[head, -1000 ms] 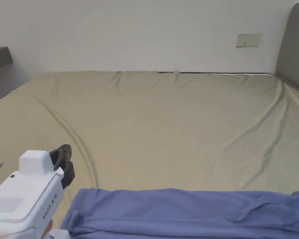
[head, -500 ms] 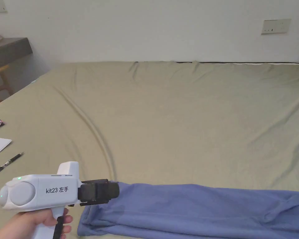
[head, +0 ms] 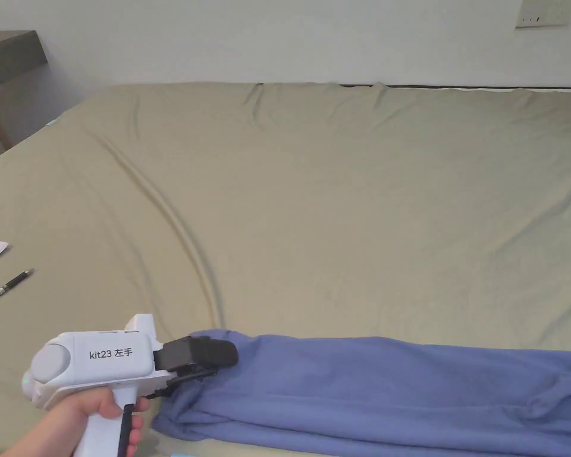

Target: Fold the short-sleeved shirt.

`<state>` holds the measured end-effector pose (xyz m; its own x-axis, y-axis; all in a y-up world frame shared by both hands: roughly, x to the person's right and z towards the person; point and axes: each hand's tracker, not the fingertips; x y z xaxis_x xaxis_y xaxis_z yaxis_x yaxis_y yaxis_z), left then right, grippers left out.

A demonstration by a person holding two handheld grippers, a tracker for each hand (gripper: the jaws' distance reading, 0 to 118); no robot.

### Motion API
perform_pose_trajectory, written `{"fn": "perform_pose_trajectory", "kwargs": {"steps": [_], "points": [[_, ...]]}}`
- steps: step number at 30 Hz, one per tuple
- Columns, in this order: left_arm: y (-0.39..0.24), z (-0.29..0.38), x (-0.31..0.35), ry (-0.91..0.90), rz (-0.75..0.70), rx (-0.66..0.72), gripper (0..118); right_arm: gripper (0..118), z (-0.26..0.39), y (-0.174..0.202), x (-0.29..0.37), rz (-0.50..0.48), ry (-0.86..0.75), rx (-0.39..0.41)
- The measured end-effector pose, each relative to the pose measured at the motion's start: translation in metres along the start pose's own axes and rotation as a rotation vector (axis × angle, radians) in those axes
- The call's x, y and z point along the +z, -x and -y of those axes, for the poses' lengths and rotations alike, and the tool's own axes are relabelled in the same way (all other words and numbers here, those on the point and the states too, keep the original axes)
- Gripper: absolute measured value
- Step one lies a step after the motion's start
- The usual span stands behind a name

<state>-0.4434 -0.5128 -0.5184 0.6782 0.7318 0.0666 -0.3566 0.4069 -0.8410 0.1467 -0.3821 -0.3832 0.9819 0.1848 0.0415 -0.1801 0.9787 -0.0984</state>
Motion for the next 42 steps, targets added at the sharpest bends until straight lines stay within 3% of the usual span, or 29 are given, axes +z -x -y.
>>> {"fn": "perform_pose_trajectory", "kwargs": {"steps": [1,2,3,5,9,13,18,25,28,31,34,39,42], "points": [[-0.003,0.000,-0.001,-0.022,-0.021,-0.016,53,0,0.000,0.001,0.000,0.000,0.002,0.006],[0.001,-0.002,-0.009,0.027,-0.045,0.047,8,0,0.000,0.001,-0.001,-0.001,0.004,0.010],[0.003,0.001,-0.014,0.034,-0.092,0.097,8,0,0.001,0.001,-0.001,-0.001,0.005,0.012],[0.000,0.001,-0.009,0.026,-0.027,0.056,8,0,0.001,-0.002,0.003,-0.002,0.011,0.015],[-0.025,-0.005,0.005,0.061,-0.050,-0.062,8,0,0.002,-0.006,0.006,-0.003,0.017,0.015],[-0.042,-0.028,0.041,0.010,-0.020,-0.045,8,0,-0.001,-0.008,0.006,0.001,0.014,0.007],[-0.077,-0.040,0.079,-0.001,-0.088,-0.111,8,0,-0.005,-0.008,0.008,-0.009,0.010,-0.031],[-0.029,-0.077,0.113,0.035,-0.418,-0.049,8,0,-0.006,-0.006,0.006,-0.020,0.002,-0.032],[-0.029,-0.078,0.102,0.089,-0.534,-0.080,8,0,-0.003,-0.004,0.004,-0.030,-0.002,-0.024],[-0.059,-0.077,0.093,0.066,-0.476,-0.081,8,0,-0.002,-0.002,0.002,-0.036,-0.002,-0.023],[-0.111,-0.069,0.074,0.085,-0.446,-0.185,8,0,-0.001,-0.002,0.000,-0.046,0.004,-0.027],[-0.183,-0.041,0.017,0.209,-0.388,-0.318,8,0,-0.003,-0.001,0.000,-0.066,-0.007,-0.036],[-0.195,-0.029,-0.029,0.255,-0.385,-0.313,8,0,-0.004,-0.003,0.000,-0.074,-0.014,-0.047]]}}
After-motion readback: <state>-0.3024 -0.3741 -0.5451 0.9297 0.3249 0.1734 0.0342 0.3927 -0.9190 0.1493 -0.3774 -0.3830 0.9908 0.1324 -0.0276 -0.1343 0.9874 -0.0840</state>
